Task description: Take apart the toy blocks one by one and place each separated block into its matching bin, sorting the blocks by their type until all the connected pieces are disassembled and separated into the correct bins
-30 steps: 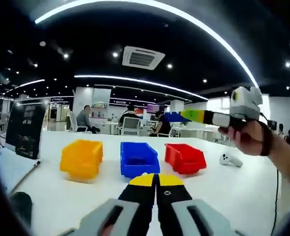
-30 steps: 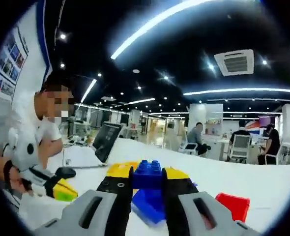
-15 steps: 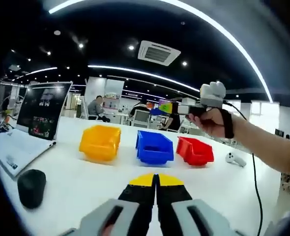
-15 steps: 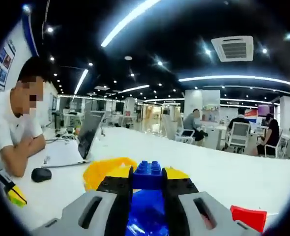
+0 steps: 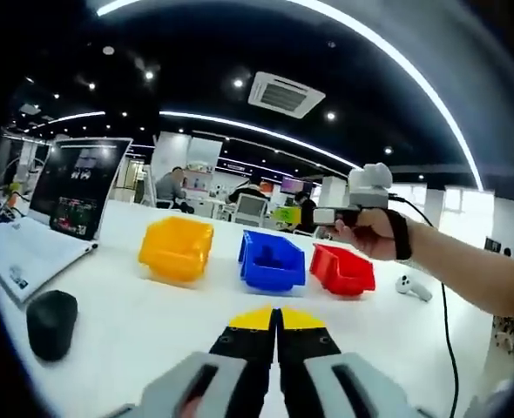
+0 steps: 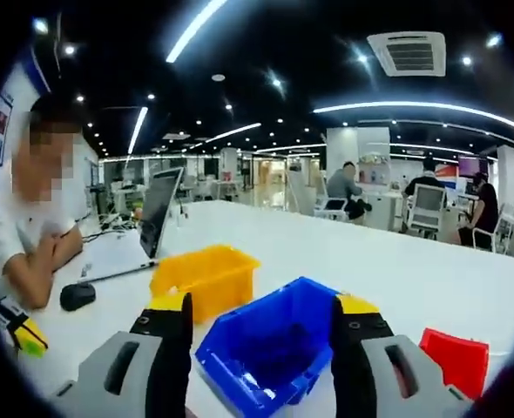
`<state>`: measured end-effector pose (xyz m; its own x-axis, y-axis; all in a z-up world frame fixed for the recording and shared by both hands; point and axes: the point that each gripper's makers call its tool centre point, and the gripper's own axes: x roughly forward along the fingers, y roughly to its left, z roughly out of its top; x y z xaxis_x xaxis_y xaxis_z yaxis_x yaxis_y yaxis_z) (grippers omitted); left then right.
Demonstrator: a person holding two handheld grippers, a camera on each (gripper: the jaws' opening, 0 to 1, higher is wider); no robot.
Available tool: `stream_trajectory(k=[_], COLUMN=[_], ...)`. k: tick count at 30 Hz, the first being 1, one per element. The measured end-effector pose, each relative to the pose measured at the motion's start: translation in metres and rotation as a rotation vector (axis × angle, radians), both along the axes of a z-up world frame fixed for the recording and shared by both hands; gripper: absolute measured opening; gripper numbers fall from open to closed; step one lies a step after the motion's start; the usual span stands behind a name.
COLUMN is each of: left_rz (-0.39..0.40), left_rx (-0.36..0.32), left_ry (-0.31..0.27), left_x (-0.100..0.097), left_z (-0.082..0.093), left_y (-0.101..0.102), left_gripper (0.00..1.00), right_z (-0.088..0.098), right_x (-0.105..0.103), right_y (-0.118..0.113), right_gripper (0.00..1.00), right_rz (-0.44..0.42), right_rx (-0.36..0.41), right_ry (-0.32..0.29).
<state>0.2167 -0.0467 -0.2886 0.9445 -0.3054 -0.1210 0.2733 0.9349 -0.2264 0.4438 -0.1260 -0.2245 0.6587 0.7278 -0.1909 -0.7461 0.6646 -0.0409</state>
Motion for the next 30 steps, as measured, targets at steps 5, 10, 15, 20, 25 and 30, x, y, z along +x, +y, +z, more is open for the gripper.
stream_trajectory(k=[5,10,15,20,25,30], left_rz=[-0.015,-0.029,-0.066,-0.143,-0.183,-0.237], left_rx=[0.012,0.025,0.027,0.028,0.052,0.052], left_ry=[-0.008,-0.027,-0.054,-0.082,-0.107,-0.127], left_x=[0.006,0.011,0.019,0.024,0.031,0.029], left_z=[0.007,0.018,0.030,0.041,0.049,0.047], left_y=[-0.006,-0.014,-0.022,-0.037,-0.048,-0.063], left_gripper=[0.03,0.04,0.08,0.13,0.22,0.27], right_z=[0.016,0.025,0.022,0.016,0.023,0.012], right_x=[-0.023,-0.061,-0.092,-0.122,-0.155,-0.178], right_y=[-0.013,-0.044,-0.090,-0.132,-0.166,-0.207], right_gripper=[0.52,0.44,0.39,0.39,0.39,0.39], right_rz=[0.028,0.063,0.050,-0.001,-0.045,-0.121], right_rx=[0.018,0.025,0.059,0.087,0.136,0.179], right_ry=[-0.047,-0.098,-0.127,-0.126,-0.175,-0.184])
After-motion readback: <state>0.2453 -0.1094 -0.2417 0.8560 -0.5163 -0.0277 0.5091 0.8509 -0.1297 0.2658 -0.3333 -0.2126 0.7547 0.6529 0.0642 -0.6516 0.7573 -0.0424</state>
